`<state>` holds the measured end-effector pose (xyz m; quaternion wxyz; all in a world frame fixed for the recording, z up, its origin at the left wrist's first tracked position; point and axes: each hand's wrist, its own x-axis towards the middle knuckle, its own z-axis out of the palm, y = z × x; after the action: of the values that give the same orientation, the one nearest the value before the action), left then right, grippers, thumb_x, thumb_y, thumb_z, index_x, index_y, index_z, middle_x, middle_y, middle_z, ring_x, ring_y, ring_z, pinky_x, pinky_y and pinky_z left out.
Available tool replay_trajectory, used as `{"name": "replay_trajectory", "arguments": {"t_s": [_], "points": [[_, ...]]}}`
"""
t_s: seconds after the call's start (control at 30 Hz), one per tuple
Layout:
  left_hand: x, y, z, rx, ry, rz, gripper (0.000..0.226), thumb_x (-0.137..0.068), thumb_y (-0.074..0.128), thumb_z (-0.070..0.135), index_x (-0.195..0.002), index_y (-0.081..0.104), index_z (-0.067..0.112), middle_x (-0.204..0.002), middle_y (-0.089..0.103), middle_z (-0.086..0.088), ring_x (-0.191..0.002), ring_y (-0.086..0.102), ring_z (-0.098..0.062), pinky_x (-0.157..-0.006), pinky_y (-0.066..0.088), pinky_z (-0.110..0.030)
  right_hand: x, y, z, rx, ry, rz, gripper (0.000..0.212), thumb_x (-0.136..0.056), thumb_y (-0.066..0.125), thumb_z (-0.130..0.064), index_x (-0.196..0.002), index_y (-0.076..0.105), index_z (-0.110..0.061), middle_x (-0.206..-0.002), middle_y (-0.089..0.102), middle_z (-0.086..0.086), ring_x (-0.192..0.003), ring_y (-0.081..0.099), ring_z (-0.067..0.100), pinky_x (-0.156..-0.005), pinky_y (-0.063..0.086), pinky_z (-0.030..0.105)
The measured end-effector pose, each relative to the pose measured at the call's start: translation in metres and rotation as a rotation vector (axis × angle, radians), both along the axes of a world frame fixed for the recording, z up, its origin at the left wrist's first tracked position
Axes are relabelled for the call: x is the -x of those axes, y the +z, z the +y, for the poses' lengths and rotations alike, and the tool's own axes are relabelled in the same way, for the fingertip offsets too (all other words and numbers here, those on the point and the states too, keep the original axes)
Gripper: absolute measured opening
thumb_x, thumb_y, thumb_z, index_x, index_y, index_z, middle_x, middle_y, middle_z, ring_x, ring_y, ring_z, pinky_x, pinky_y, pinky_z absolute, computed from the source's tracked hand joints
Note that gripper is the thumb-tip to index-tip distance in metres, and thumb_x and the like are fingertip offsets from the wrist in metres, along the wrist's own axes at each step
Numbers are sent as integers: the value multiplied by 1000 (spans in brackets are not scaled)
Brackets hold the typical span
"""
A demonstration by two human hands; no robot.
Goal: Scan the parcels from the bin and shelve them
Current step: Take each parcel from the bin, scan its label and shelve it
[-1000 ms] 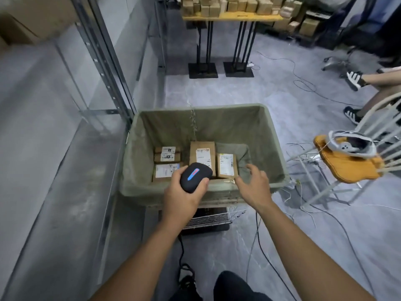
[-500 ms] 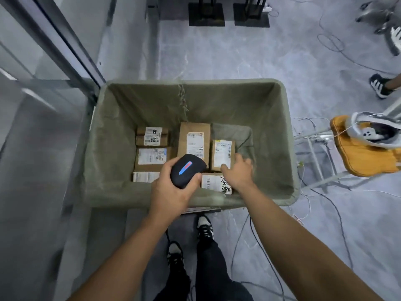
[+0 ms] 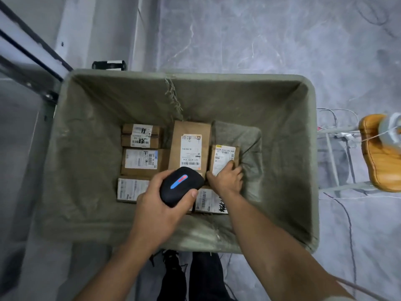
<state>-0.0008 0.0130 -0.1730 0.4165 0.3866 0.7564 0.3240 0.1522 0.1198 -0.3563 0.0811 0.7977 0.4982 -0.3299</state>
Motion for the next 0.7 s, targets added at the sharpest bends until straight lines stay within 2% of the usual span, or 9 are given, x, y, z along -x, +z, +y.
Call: {"name": "replay_trajectory", "arguments": {"t_s": [0.07,0.17,0.43,0.5,0.6,0.7], "points": [[0,-1,2,20,1,10,52,-74,91,42,-117,62,40,-103,67,36,-94,67,9,-75,48,-5,3,-6,0,-5,8,-25,89,-79,71,-59,-141,28,-12,-142,36,22,-129,41,41,-107,38,47],[1,-3,3,37,4,24,49,-76,89,32,-116,63,39,-100,68,36,-93,67,10,-74,46,-3,4,-10,2,-12,9,-46,85,-77,73,-57,-134,29,-12,-138,39,22,-126,43,41,-105,39,47],[4,4,3,55,34,8,48,-77,89,38,-116,62,39,-99,68,37,-92,66,10,-74,47,-5,-9,17,9,-73,59,-64,85,-72,73,-62,-129,33,-13,-132,43,19,-120,44,37,-99,38,44],[5,8,1,44,41,4,50,-76,89,44,-118,62,39,-101,67,37,-93,66,9,-77,50,-10,-14,32,11,-108,68,-51,86,-71,73,-62,-130,33,-14,-131,42,17,-119,44,36,-99,38,44],[5,17,-3,23,52,-5,45,-77,87,40,-112,60,45,-101,66,39,-93,66,9,-78,51,-19,-20,56,13,-173,98,-23,85,-71,73,-60,-131,34,-14,-131,41,16,-118,43,36,-100,37,46],[6,30,-8,-22,69,1,48,-72,87,51,-111,59,47,-99,66,40,-93,66,10,-78,49,-16,-22,80,14,-231,185,17,90,-70,72,-62,-136,33,-14,-134,39,15,-121,41,37,-104,36,48]]}}
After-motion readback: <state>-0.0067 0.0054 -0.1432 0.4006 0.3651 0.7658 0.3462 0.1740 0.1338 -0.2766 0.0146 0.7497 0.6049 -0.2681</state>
